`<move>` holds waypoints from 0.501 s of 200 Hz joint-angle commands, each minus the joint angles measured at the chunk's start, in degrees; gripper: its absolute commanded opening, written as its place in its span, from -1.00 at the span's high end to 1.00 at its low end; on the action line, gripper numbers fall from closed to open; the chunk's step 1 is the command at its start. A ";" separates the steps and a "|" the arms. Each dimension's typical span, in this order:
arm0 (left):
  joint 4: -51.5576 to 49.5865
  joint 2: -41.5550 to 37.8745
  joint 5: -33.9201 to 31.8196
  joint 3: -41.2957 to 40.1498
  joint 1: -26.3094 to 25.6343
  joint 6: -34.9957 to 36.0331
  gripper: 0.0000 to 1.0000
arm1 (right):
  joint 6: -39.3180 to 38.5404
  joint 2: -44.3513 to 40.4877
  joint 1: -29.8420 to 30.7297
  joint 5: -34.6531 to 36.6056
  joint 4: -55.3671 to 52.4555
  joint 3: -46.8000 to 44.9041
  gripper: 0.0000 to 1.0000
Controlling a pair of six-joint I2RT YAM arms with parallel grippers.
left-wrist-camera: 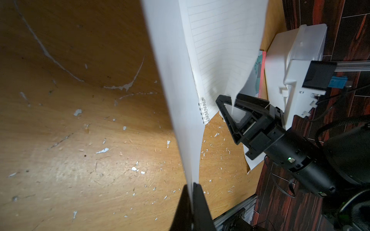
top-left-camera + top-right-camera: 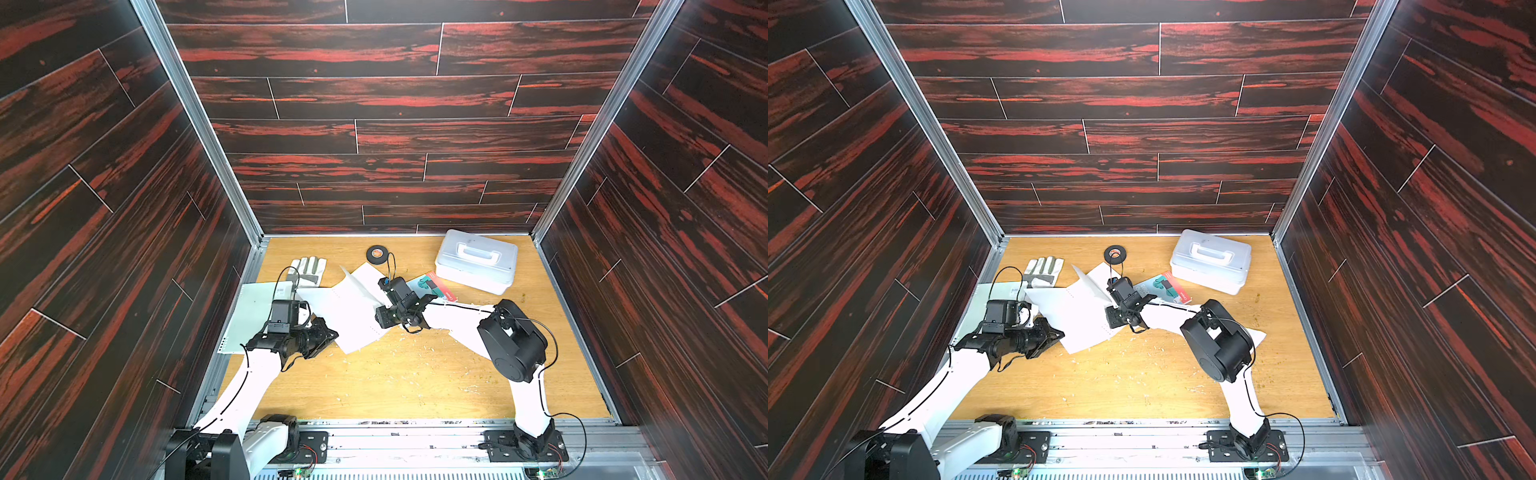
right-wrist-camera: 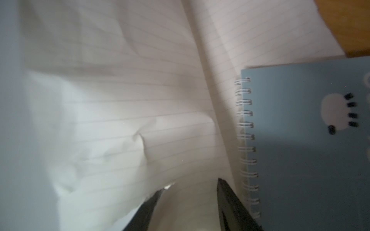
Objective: Tear off pages from different notebooks
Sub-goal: Tear off the paper from the notebook.
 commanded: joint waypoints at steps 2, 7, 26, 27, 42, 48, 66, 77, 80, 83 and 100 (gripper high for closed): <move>-0.51 0.07 1.81 1.20 0.04 1.11 1.00 | -2.02 1.01 0.03 7.41 -0.97 2.15 0.03; -0.51 0.01 1.76 1.17 0.06 1.12 1.00 | -2.20 1.10 -0.01 7.70 -0.82 2.16 0.03; -0.26 0.03 1.90 1.20 0.04 1.11 1.00 | -2.35 1.67 0.03 8.11 -0.77 2.58 0.04; -0.25 0.03 1.90 1.23 0.04 1.12 1.00 | -2.35 1.71 0.04 8.14 -0.78 2.59 0.05; 0.02 -0.06 2.03 1.20 0.08 0.99 1.00 | -2.49 2.01 0.03 7.10 0.13 2.31 0.21; 0.02 -0.10 1.93 1.24 0.04 1.03 1.00 | -2.68 2.02 -0.03 6.22 0.57 2.19 0.34; -0.05 -0.19 1.41 1.08 0.06 0.95 1.00 | -2.83 1.23 -0.13 3.12 2.47 0.89 0.79; -0.12 -0.40 0.63 1.02 0.04 0.86 1.00 | -2.70 0.06 -0.08 2.06 3.62 -0.17 0.97; -0.20 -0.41 0.27 0.97 0.00 0.86 1.00 | -2.62 -0.30 -0.14 1.74 3.99 -0.54 1.00; -0.30 -0.49 -0.04 0.91 0.03 0.73 1.00 | -2.67 -0.73 -0.13 1.48 4.21 -0.90 1.00; -2.06 -0.50 -3.52 1.06 0.17 1.18 1.00 | -2.84 -3.08 -0.18 -0.31 4.09 -1.72 1.00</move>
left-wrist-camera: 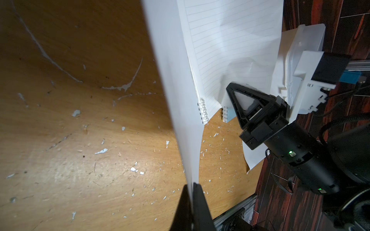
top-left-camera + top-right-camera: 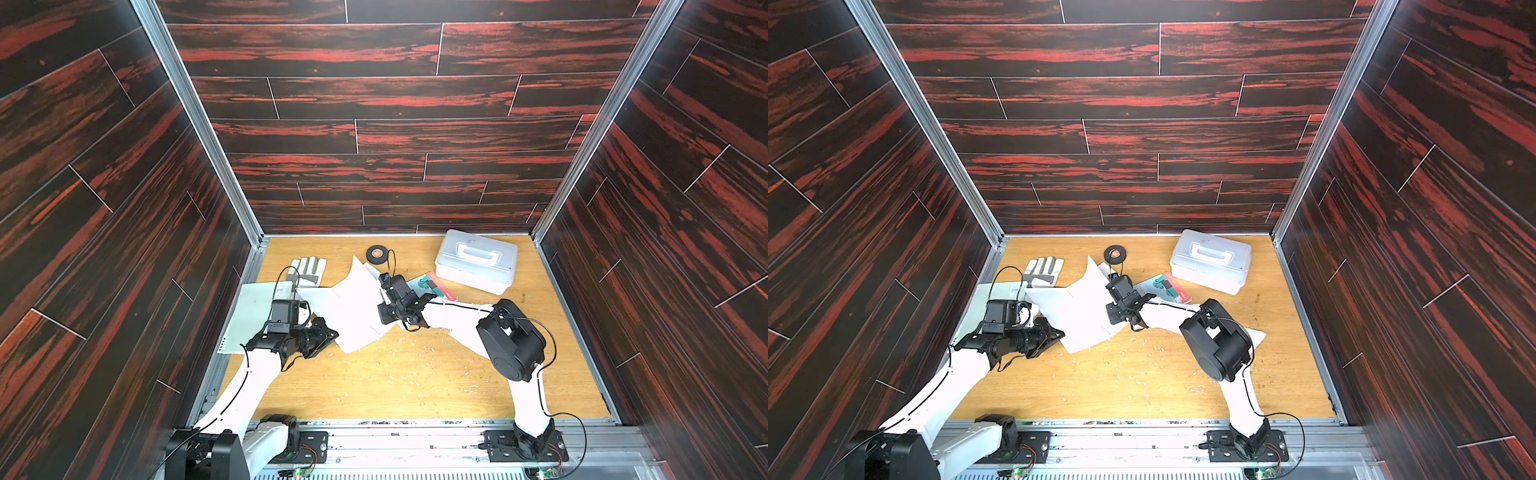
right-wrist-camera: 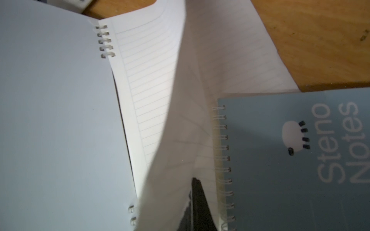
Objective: Tear off pages from different notebooks
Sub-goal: Tear off the paper from the notebook.
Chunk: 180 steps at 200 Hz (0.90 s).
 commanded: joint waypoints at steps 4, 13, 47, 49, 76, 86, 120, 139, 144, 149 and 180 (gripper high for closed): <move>-2.54 -0.43 -4.33 1.09 0.13 1.19 1.00 | -0.57 -3.65 -0.13 -4.03 1.13 -1.92 1.00; -4.00 -0.01 -7.23 1.47 0.13 1.46 1.00 | -0.65 -5.27 -0.09 -5.23 0.67 -2.32 1.00; -8.68 2.15 -13.62 2.81 0.13 4.30 1.00 | 0.22 -10.63 -0.11 -11.55 -1.69 -3.77 1.00; -8.68 2.25 -13.68 2.82 0.15 4.36 1.00 | 0.22 -10.83 -0.11 -12.12 -1.92 -3.73 1.00; -8.68 2.89 -13.11 2.48 0.13 4.90 1.00 | 1.41 -11.14 -0.12 -20.74 -4.40 -2.40 1.00; -8.68 2.80 -13.08 2.25 0.13 4.90 1.00 | 1.65 -10.51 -0.17 -24.04 -5.23 -1.27 1.00; -7.01 1.43 -10.59 0.53 0.04 3.40 1.00 | 4.04 -6.30 -0.14 -31.69 -6.77 4.42 1.00; -5.86 0.05 -10.20 -1.21 -0.17 1.83 1.00 | 5.55 -3.41 -0.25 -35.40 -7.86 8.66 1.00; -5.58 -0.28 -10.10 -1.61 -0.22 1.57 1.00 | 6.09 -2.71 -0.28 -36.35 -7.86 9.48 1.00; -5.43 -0.63 -10.09 -2.06 -0.30 1.20 1.00 | 6.63 -2.01 -0.27 -37.23 -7.86 10.40 1.00; -3.77 -1.98 -10.40 -4.65 -1.57 -1.01 1.00 | 11.55 2.15 -0.31 -44.36 -6.40 14.92 1.00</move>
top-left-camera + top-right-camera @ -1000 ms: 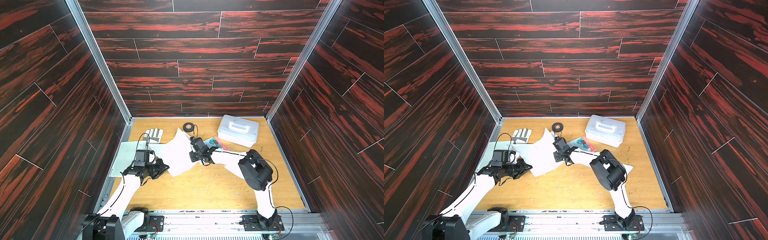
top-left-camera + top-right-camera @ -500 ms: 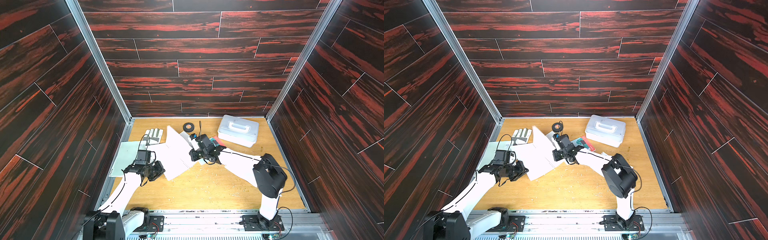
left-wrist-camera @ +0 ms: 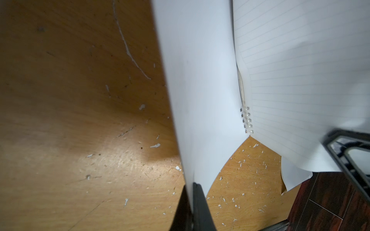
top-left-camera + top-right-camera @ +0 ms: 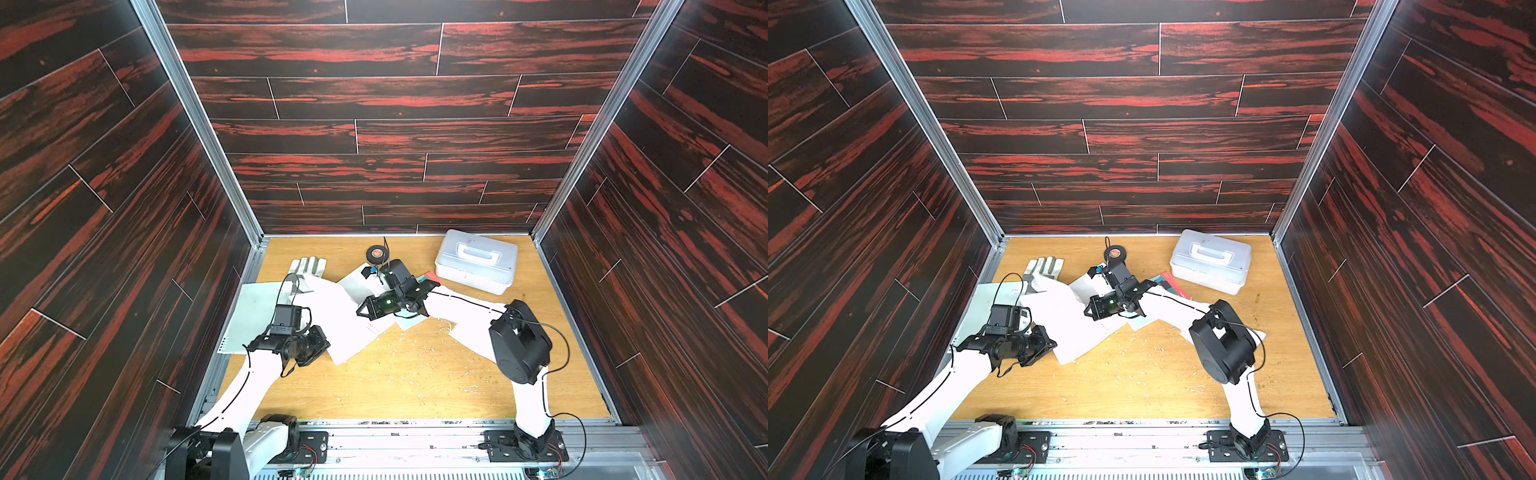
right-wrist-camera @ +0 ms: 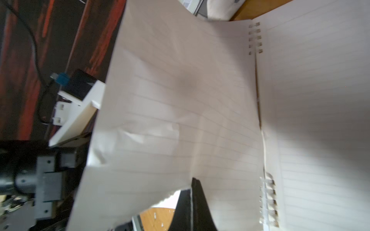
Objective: Tear off pages from different notebooks
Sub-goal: Tear off the paper from the notebook.
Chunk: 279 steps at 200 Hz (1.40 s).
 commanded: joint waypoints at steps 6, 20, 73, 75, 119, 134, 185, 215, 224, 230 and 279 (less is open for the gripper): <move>1.36 -1.69 -0.24 -2.83 -1.47 -2.55 1.00 | 5.90 3.42 -0.09 -9.62 1.21 4.05 1.00; 2.46 -1.73 -0.66 -3.78 -2.69 -3.78 1.00 | 9.01 4.82 -0.42 -12.38 3.77 4.68 1.00; 6.94 -1.69 -0.67 -7.69 -5.43 -7.98 1.00 | 18.91 8.01 -2.10 -18.77 14.69 5.17 1.00; 6.86 -1.72 -0.80 -7.66 -5.48 -7.99 1.00 | 19.14 8.10 -2.23 -18.76 14.87 5.17 1.00; 6.13 -1.83 -1.93 -10.18 -6.45 -7.90 1.00 | 25.93 9.44 -5.35 -19.59 22.87 4.73 1.00; 6.69 -1.49 -1.95 -11.14 -6.66 -8.24 1.00 | 29.78 10.37 -6.16 -21.03 27.32 5.04 1.00; 5.26 -1.63 -4.24 -11.52 -6.67 -7.64 1.00 | 32.12 8.95 -9.91 -20.97 32.04 0.37 1.00; 4.61 -1.95 -6.05 -11.39 -6.66 -7.60 1.00 | 21.22 3.91 -11.71 -12.40 19.26 -3.92 1.00; 4.44 -1.69 -6.41 -11.22 -6.65 -7.55 1.00 | 16.86 2.41 -11.75 -8.37 13.95 -4.26 1.00; 4.43 -1.49 -6.58 -11.09 -6.65 -7.55 1.00 | 14.34 1.50 -11.76 -5.48 10.90 -4.46 1.00; 5.40 0.24 -7.73 -9.71 -6.60 -7.95 1.00 | 9.00 -5.79 -11.72 7.60 3.68 -13.19 1.00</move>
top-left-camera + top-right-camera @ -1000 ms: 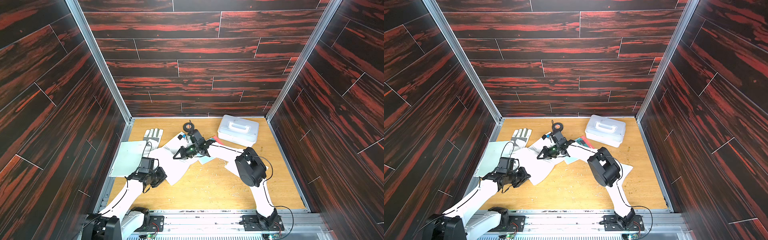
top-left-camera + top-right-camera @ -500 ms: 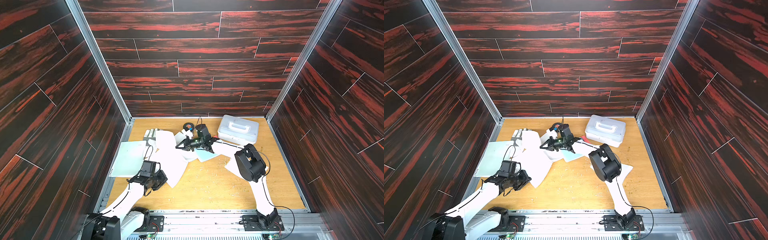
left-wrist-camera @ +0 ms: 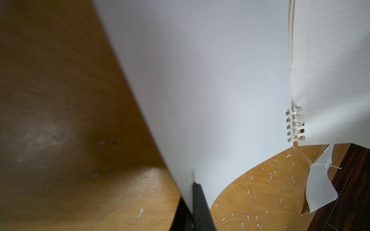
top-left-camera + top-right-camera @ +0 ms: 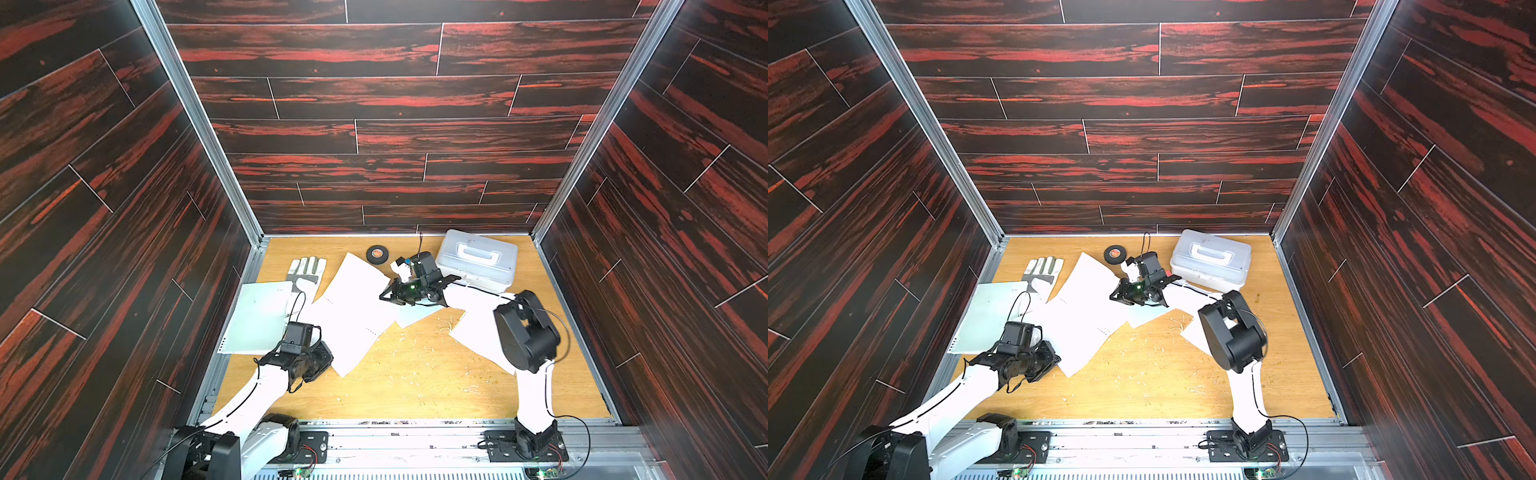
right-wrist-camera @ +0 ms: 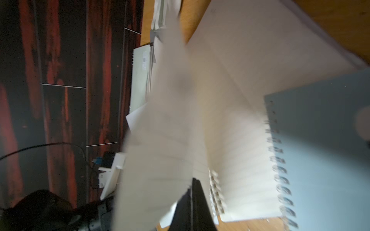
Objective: Tear off pages from different notebooks
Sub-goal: Tear off the paper from the notebook.
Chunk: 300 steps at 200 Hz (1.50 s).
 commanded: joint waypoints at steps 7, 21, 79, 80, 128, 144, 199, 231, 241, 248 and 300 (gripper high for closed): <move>-3.28 1.36 -0.95 0.95 -0.41 0.88 1.00 | -5.12 -3.53 -0.04 7.69 -3.36 -4.42 1.00; -3.36 1.97 -0.83 1.53 -0.41 1.23 1.00 | -5.15 -3.96 -0.09 6.44 -1.46 -6.16 1.00; -2.49 2.86 1.04 2.46 -0.45 2.20 1.00 | -3.26 0.90 -0.03 2.66 5.25 -3.15 0.86; -2.49 2.86 1.07 2.46 -0.48 2.20 1.00 | -3.22 1.01 -0.04 2.62 5.32 -3.06 0.84; -2.41 2.82 1.25 2.38 -0.42 2.38 1.00 | -3.73 3.32 0.37 3.75 5.86 -2.74 0.36; -2.07 2.77 1.24 2.14 -0.41 2.16 1.00 | -4.48 3.41 0.72 4.57 5.51 -3.69 0.34; -1.53 3.91 1.59 2.64 -0.41 2.31 1.00 | -5.63 2.07 4.34 7.29 4.17 -9.39 0.34; -1.43 3.89 1.51 2.68 -0.42 2.37 1.00 | -5.14 1.82 6.78 7.50 4.71 -11.98 0.47; -1.50 3.82 1.44 2.64 -0.42 2.37 1.00 | -4.29 1.86 7.03 7.44 5.42 -12.18 0.68; -1.50 3.74 1.34 2.49 -0.44 2.29 1.00 | -3.69 1.76 7.05 6.69 6.37 -12.37 0.81; -1.59 3.03 1.22 1.50 -0.43 2.10 1.00 | 0.27 2.30 6.99 -1.01 3.78 -4.79 1.00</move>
